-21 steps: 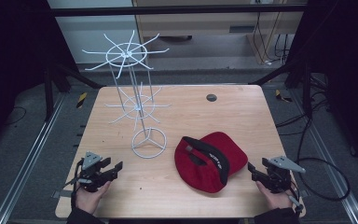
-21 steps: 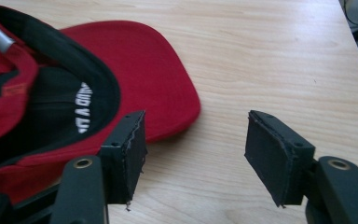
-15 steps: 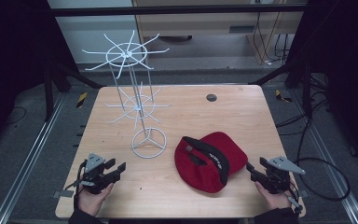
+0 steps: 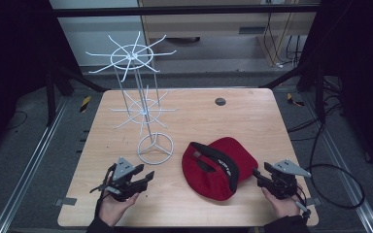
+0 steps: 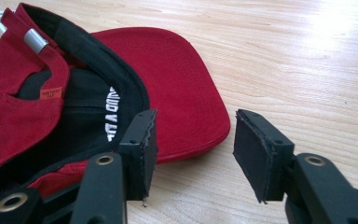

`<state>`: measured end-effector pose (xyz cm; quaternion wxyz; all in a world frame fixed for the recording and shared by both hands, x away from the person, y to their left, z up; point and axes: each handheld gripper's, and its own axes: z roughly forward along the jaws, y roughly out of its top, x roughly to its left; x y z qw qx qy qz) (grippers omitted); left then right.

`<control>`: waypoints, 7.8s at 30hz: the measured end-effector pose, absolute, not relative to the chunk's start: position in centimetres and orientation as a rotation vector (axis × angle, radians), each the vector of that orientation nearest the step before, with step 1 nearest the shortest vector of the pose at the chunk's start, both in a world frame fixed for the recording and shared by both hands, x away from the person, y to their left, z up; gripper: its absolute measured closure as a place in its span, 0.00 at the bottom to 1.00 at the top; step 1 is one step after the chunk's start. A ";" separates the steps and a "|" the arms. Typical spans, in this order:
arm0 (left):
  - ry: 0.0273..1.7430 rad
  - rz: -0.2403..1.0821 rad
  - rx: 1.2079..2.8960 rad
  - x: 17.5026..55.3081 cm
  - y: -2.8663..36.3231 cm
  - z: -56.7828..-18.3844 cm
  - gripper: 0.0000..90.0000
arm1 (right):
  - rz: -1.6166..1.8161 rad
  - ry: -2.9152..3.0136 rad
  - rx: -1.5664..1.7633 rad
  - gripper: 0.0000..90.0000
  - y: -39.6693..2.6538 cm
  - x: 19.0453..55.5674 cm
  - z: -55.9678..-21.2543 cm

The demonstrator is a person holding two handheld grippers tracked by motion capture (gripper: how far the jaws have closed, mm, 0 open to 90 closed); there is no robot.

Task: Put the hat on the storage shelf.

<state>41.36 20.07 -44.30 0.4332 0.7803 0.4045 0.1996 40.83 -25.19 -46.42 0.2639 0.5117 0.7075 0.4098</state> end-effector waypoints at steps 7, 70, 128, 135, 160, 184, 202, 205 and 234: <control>0.924 0.439 1.976 41.8 15.9 -44.0 0.51 | 1.106 1.911 1.384 0.59 -25.5 40.8 -46.4; 0.776 0.267 2.124 42.3 6.9 -45.1 0.98 | 1.147 2.019 1.344 0.64 -23.6 41.0 -46.9; 0.476 0.232 2.227 43.0 0.9 -41.8 0.39 | 1.085 1.949 1.383 0.84 -27.1 41.6 -47.2; 0.417 0.179 2.311 43.1 -0.6 -43.4 0.39 | 1.079 1.949 1.404 0.83 -27.4 41.8 -47.3; 0.401 0.104 2.423 41.7 0.2 -45.7 0.58 | 1.063 1.957 1.422 0.78 -27.5 41.9 -47.5; 0.554 0.200 2.106 43.3 2.3 -40.5 0.95 | 1.232 1.984 1.287 0.77 -25.3 40.1 -45.5; 0.632 0.282 1.965 45.9 1.3 -37.2 0.95 | 1.392 2.062 1.146 0.65 -21.8 39.8 -45.2; 0.627 0.295 1.963 45.9 0.8 -36.7 0.95 | 1.443 2.057 1.124 0.63 -21.1 39.9 -44.8; 0.695 0.318 1.889 47.1 0.7 -35.2 0.95 | 1.508 2.113 1.087 0.96 -19.5 40.6 -44.6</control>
